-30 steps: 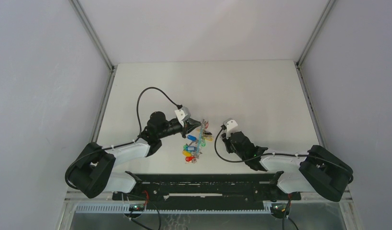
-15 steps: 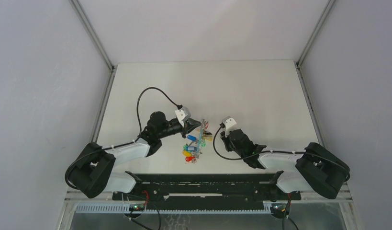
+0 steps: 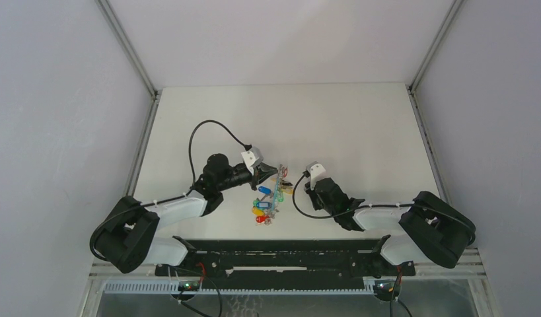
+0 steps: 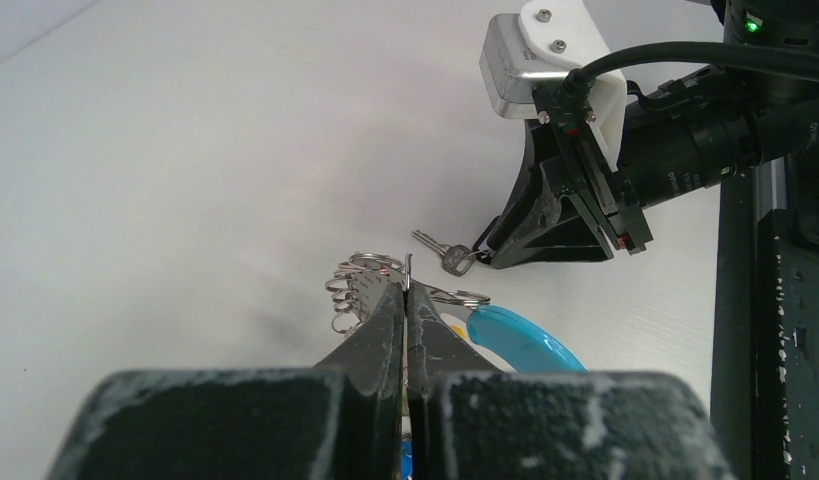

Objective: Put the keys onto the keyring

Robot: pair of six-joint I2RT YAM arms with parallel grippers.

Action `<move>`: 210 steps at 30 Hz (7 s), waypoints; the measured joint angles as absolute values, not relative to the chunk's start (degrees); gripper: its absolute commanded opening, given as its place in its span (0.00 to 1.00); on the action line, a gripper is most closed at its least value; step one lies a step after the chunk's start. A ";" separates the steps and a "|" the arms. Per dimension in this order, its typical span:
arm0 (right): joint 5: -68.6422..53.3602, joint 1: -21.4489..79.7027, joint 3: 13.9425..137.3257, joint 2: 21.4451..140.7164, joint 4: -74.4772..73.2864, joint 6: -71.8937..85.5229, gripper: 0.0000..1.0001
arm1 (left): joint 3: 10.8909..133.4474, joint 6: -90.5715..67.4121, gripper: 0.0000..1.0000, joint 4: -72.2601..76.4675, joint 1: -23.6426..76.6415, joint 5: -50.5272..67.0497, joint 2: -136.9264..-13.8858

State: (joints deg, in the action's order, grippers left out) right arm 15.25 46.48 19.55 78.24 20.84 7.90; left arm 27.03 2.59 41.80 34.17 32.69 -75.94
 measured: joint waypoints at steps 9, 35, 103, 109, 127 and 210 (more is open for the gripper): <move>15.33 46.48 19.57 78.22 21.08 7.77 0.19 | 27.03 2.59 0.00 41.80 34.17 32.69 -75.94; 14.94 45.34 21.17 78.35 22.31 6.81 0.17 | 27.03 2.59 0.00 41.80 34.17 32.69 -75.94; -35.16 35.86 41.43 65.69 -6.66 -33.01 0.00 | 26.55 4.56 0.00 54.85 32.71 48.10 -81.19; -31.66 37.50 41.43 65.87 -6.61 -33.56 0.00 | 26.55 4.51 0.00 55.61 32.36 48.31 -82.24; -22.22 41.71 41.43 67.05 -2.55 -33.78 0.00 | 26.55 4.49 0.00 55.70 32.32 48.73 -82.52; -23.05 43.16 41.43 67.16 -4.64 -37.76 0.00 | 26.57 4.69 0.00 53.45 31.73 51.92 -82.96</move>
State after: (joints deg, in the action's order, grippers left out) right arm -23.05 43.16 41.43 67.16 -4.64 -37.76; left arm 26.57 4.69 53.45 31.73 51.92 -82.96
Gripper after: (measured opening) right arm 0.003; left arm 0.006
